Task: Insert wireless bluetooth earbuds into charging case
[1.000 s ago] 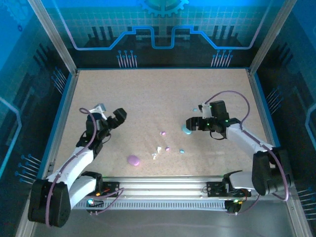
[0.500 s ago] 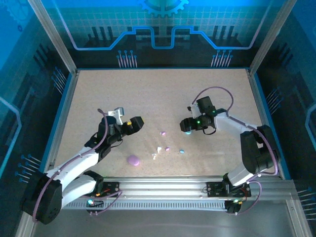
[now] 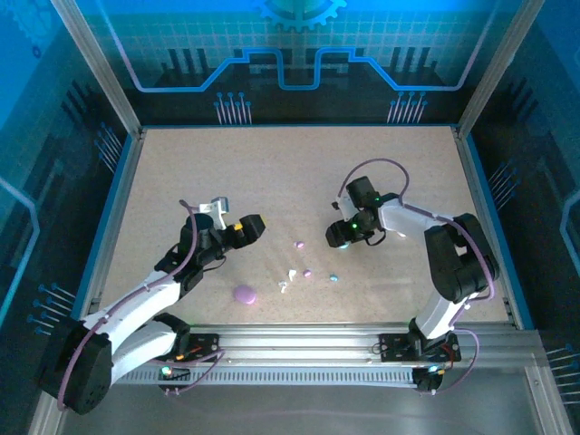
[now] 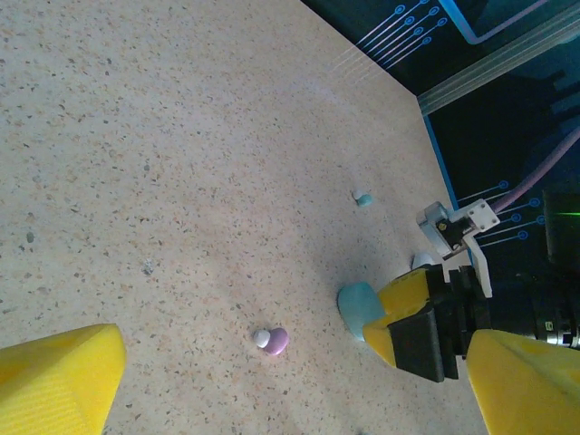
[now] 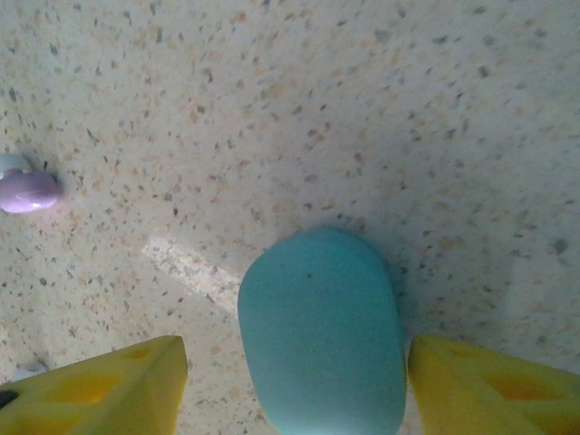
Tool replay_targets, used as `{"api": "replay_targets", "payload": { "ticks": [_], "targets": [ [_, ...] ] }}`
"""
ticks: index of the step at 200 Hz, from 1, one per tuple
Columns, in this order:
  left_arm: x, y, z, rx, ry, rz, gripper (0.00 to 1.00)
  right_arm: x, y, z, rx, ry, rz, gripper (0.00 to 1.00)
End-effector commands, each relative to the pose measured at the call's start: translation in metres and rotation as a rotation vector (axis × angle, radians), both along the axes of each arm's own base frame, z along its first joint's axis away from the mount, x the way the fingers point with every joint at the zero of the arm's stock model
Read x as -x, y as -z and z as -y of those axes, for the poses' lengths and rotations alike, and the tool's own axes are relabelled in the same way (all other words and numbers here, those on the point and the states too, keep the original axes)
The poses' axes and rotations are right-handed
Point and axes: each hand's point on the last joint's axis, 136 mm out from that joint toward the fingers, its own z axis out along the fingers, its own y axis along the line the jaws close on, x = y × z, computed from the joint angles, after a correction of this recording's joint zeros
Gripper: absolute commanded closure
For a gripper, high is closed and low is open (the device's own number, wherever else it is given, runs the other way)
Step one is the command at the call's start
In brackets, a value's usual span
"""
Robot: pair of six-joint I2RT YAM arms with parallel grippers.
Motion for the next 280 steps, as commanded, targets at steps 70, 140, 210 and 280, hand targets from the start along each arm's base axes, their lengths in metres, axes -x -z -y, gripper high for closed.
{"api": "replay_targets", "payload": {
  "ticks": [70,140,210,280],
  "targets": [
    [0.003,-0.008,0.009,0.012,0.047,0.014,0.03,0.002,0.010,0.009,0.220,-0.067,0.013,0.44],
    [0.005,-0.012,0.012,0.014,0.065,0.021,0.06,-0.003,0.013,0.002,0.244,-0.096,0.007,0.50],
    [0.009,-0.028,0.018,0.027,0.107,0.044,0.12,-0.002,-0.041,-0.024,0.074,-0.162,0.224,0.62],
    [0.026,-0.091,0.080,0.133,0.376,0.080,0.21,0.055,-0.171,-0.072,-0.302,-0.609,0.935,0.64]
  ]
}}
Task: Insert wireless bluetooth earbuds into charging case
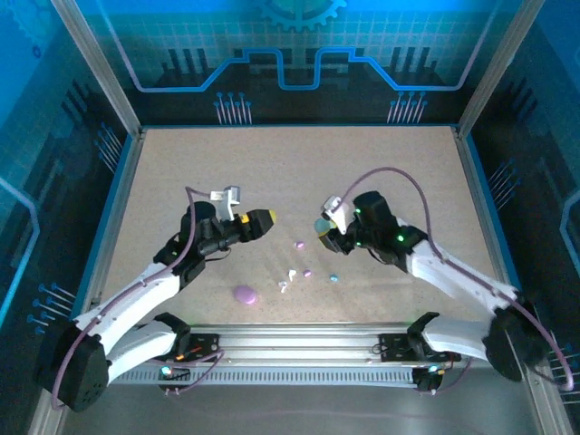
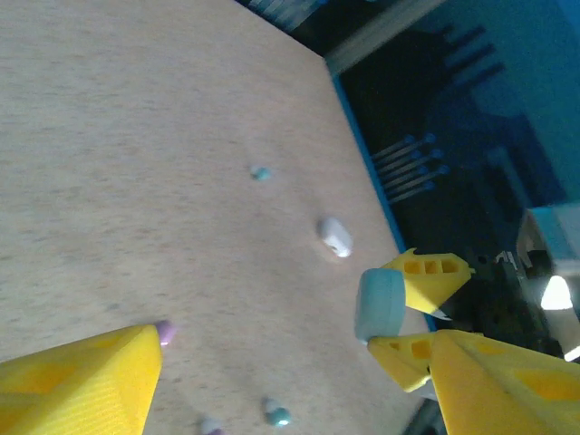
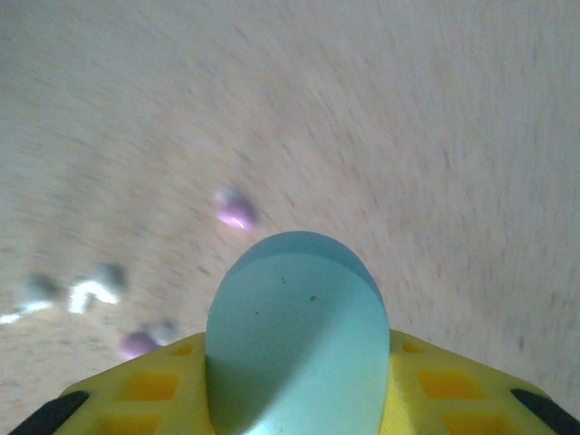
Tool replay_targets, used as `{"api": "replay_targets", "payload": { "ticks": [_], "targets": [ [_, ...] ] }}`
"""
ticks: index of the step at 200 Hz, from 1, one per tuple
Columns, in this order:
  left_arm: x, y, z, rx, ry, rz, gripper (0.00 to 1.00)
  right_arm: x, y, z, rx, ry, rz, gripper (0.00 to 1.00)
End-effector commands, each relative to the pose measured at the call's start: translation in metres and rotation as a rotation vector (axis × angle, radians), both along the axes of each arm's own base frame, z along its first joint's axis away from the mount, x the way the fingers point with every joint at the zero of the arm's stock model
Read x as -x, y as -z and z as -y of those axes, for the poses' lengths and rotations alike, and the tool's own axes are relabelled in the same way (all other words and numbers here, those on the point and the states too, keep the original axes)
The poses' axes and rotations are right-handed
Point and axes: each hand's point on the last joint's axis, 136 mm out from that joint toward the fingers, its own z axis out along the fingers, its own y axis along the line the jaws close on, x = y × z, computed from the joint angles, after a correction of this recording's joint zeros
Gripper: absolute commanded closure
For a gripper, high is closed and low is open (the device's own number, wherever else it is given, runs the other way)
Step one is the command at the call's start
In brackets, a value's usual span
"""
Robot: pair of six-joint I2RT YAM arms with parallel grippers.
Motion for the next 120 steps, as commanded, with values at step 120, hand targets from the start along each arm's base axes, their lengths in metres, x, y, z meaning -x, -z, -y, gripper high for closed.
{"api": "replay_targets", "payload": {
  "ticks": [120],
  "targets": [
    [0.021,-0.028,0.112,-0.026,0.298,-0.003,0.43,0.023,-0.072,-0.030,-0.161,-0.259,0.331,0.64]
  ]
}}
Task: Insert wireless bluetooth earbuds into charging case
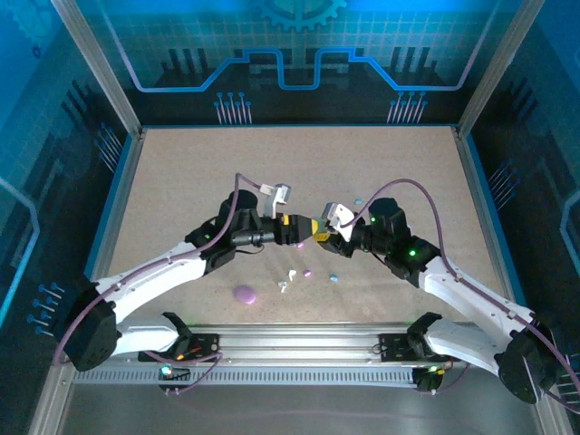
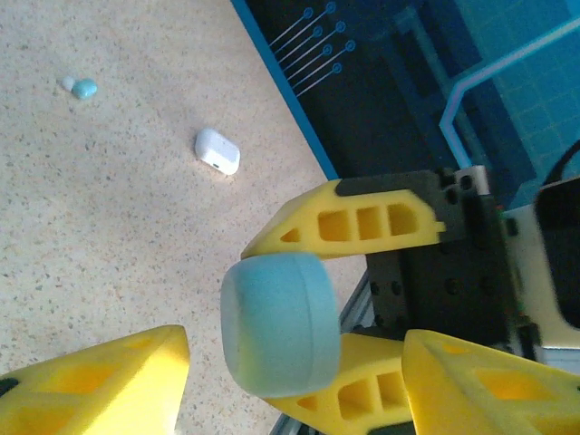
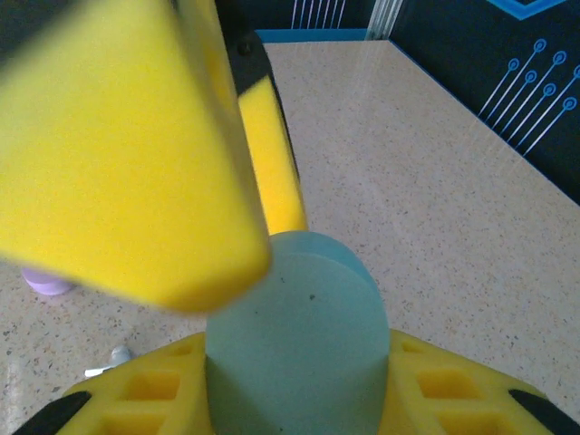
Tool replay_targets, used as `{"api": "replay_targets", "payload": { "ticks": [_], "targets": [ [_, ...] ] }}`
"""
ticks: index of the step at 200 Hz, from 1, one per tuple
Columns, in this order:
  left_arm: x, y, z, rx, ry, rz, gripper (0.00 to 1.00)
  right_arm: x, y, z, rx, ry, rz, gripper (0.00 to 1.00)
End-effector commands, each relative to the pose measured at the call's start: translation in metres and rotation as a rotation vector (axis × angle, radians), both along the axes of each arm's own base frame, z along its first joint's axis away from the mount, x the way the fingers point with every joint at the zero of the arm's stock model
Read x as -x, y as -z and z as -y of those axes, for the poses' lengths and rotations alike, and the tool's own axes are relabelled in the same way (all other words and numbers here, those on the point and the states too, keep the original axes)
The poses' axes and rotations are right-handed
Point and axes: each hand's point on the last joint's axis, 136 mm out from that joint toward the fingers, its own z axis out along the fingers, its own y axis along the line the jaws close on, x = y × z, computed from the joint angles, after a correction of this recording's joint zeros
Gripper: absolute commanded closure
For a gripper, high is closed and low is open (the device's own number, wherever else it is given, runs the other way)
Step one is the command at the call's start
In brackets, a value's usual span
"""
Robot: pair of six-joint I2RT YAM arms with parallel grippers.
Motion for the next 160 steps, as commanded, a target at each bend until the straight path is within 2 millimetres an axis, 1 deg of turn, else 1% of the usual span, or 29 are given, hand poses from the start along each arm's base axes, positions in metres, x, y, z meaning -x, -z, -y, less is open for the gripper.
{"api": "replay_targets", "payload": {
  "ticks": [1,22,39,45,57,73,87,89,94,95,96,104,123,160],
  "targets": [
    [-0.008,-0.013,0.005,0.000,-0.022,0.027,0.43,0.005,-0.027,-0.010,-0.049,-0.053,0.083,0.64],
    [-0.012,-0.010,0.008,-0.011,-0.033,0.010,0.52,0.005,-0.030,-0.011,-0.051,-0.054,0.092,0.63],
    [-0.013,-0.008,0.008,-0.018,-0.036,0.003,0.62,0.004,-0.031,-0.010,-0.051,-0.045,0.101,0.63],
    [-0.015,-0.007,0.007,-0.022,-0.052,-0.004,0.68,0.004,-0.033,-0.009,-0.055,-0.044,0.105,0.62],
    [-0.019,-0.004,0.002,-0.024,-0.100,-0.026,0.81,0.003,-0.037,-0.008,-0.065,-0.032,0.123,0.58],
    [-0.023,-0.005,-0.005,0.022,-0.155,-0.098,0.89,-0.001,-0.040,-0.002,-0.081,0.008,0.169,0.51],
    [-0.024,-0.008,-0.007,0.094,-0.166,-0.156,0.92,-0.003,-0.041,0.004,-0.113,0.040,0.229,0.46],
    [-0.024,-0.010,-0.007,0.108,-0.167,-0.162,0.93,-0.003,-0.039,0.005,-0.114,0.042,0.234,0.45],
    [-0.025,-0.013,-0.008,0.139,-0.167,-0.175,0.95,-0.005,-0.042,0.007,-0.137,0.050,0.267,0.44],
    [-0.025,-0.014,-0.008,0.147,-0.169,-0.178,0.95,-0.005,-0.038,0.008,-0.135,0.052,0.263,0.44],
    [-0.025,-0.015,-0.008,0.153,-0.167,-0.180,0.96,-0.005,-0.040,0.008,-0.141,0.052,0.269,0.44],
    [-0.025,-0.020,-0.009,0.202,-0.165,-0.196,0.98,-0.005,-0.038,0.011,-0.162,0.052,0.293,0.42],
    [-0.026,-0.027,-0.010,0.273,-0.154,-0.225,0.98,-0.004,-0.039,0.013,-0.197,0.033,0.293,0.41],
    [-0.023,-0.037,-0.005,0.319,-0.114,-0.242,0.98,-0.005,-0.047,0.012,-0.257,0.002,0.264,0.41]
  ]
}}
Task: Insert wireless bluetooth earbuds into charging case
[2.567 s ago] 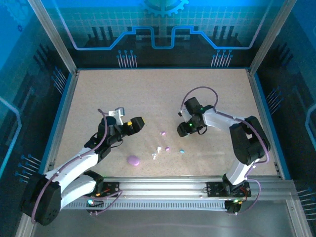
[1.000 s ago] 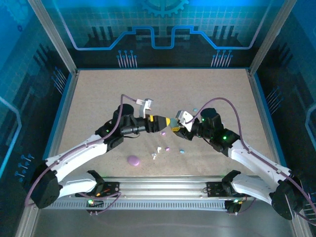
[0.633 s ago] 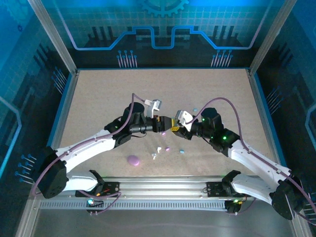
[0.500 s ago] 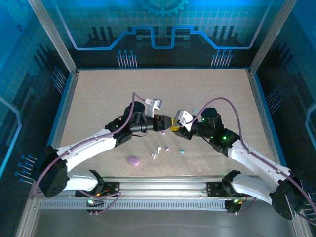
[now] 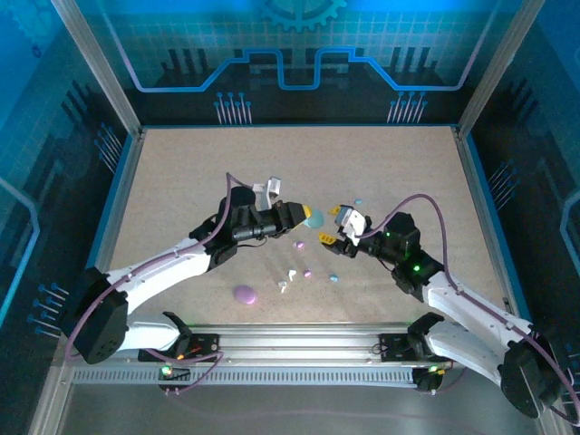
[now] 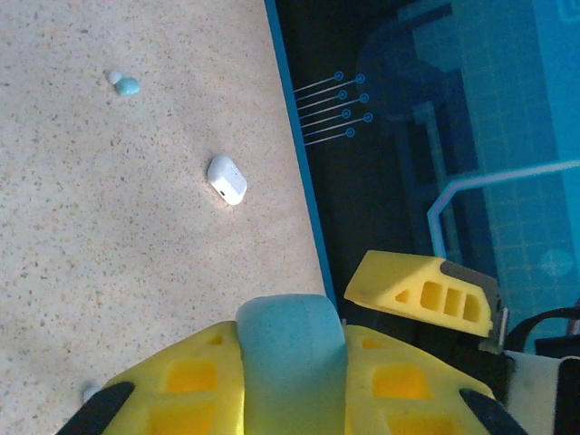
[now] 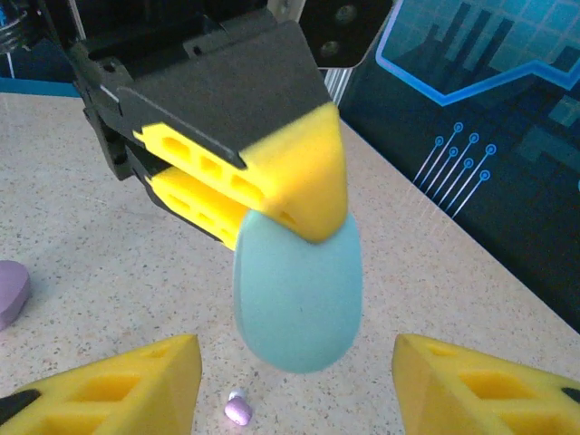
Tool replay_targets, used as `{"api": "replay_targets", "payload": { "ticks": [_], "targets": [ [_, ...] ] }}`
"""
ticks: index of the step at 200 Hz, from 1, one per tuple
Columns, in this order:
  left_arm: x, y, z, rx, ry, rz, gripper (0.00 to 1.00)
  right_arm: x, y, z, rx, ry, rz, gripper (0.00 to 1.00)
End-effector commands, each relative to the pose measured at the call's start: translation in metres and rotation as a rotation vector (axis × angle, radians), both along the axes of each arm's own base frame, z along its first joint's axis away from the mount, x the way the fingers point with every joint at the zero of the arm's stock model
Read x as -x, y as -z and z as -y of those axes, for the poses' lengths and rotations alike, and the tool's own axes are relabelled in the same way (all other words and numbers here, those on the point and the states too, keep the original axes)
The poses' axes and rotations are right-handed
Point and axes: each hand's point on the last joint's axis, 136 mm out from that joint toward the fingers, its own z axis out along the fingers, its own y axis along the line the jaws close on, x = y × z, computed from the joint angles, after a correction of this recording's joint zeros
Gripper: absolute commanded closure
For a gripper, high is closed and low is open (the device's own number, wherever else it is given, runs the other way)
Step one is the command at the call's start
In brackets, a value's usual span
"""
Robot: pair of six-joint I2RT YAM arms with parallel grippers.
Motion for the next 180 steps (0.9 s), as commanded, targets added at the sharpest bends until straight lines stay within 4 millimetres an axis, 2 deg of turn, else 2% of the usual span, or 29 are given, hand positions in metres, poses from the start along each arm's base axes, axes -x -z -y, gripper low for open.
{"api": "replay_targets", "payload": {
  "ticks": [1,73,166,180],
  "targets": [
    [0.007,-0.031,0.006,0.118,0.047,0.023,0.98,0.001,-0.033,-0.003,-0.106,-0.044,0.074,0.41],
    [0.010,-0.048,0.011,0.177,0.081,0.075,0.98,-0.011,-0.046,-0.002,-0.192,-0.069,0.000,0.47],
    [0.009,-0.049,0.011,0.185,0.081,0.077,0.98,-0.011,-0.058,-0.005,-0.232,-0.102,-0.012,0.51],
    [0.010,-0.050,0.010,0.188,0.081,0.079,0.98,-0.012,-0.056,-0.005,-0.228,-0.099,-0.017,0.55]
  ]
}}
